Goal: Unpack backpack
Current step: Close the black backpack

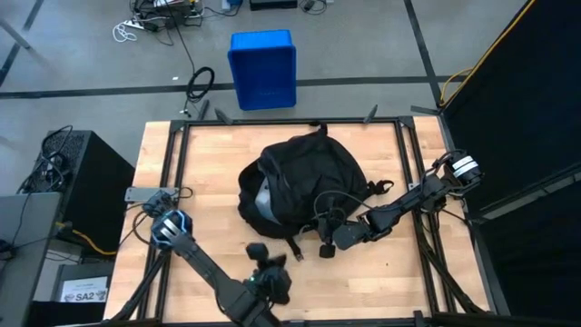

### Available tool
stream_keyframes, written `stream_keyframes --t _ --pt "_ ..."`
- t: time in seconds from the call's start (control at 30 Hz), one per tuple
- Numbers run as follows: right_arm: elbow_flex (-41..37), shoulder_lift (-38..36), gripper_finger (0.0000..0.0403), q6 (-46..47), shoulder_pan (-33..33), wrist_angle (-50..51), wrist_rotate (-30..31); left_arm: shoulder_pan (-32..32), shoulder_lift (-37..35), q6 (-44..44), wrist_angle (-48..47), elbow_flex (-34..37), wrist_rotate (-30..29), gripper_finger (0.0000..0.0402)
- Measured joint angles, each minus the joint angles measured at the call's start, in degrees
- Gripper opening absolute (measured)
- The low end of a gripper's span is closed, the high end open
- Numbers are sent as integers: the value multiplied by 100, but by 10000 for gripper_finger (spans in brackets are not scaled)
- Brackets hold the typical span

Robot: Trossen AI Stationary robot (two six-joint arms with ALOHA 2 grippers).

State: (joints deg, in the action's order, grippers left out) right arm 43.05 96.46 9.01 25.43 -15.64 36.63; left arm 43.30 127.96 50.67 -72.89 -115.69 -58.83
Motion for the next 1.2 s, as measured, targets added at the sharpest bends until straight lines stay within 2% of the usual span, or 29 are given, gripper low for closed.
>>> stream_keyframes --t 0.13,0.23,0.43,0.53,0.63,0.8,1.03,1.2 --pt "0 0 0 145 15 -2 -48 83 -222 -1175 2697 1089 656 0" --pt "0 0 0 159 60 -4 -59 89 -320 -1439 4402 2087 905 0" --pt "0 2 2 209 57 -20 -309 66 -629 -1732 8463 4094 907 0" --pt "0 2 3 207 48 -27 -372 -22 -629 -2088 10452 4828 905 0" --pt "0 2 3 169 48 -57 -370 -109 -633 -2366 11945 5399 812 1" --pt "0 4 3 84 48 -59 -380 -399 -633 -2499 13127 5907 620 13" --pt "0 4 3 -49 -6 -59 -480 -634 -635 -3247 13185 5852 656 75" --pt "0 4 3 -145 -20 -90 -539 -585 -835 -3318 12931 5852 549 128"
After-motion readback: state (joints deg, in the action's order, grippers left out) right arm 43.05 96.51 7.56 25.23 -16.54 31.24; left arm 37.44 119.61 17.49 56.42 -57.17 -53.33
